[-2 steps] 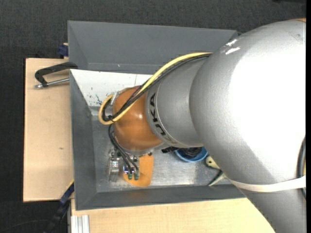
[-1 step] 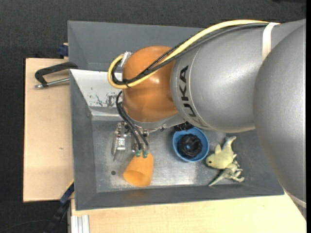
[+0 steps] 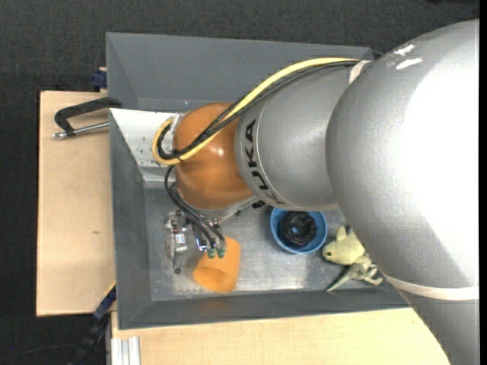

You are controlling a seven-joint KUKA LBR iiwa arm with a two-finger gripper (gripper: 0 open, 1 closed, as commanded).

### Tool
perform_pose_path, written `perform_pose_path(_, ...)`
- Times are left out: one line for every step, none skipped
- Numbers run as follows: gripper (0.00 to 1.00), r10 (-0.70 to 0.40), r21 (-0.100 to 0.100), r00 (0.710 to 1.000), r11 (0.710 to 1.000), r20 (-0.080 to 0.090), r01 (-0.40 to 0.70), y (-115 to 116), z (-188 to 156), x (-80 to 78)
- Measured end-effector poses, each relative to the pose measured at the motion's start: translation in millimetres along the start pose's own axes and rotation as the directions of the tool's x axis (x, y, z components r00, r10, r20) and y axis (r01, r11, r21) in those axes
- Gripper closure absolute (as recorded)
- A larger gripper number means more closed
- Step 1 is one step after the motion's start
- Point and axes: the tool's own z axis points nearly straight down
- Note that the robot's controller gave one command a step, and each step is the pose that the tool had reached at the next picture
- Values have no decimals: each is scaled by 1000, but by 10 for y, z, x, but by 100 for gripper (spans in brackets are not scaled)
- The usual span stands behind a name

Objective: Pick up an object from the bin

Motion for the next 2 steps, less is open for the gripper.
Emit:
perform_pose_path(100,99,-1,995,995,3,-99,-389,-9,193)
perform_pose_path(100,92,-7,996,996,17,-92,-331,-904,131)
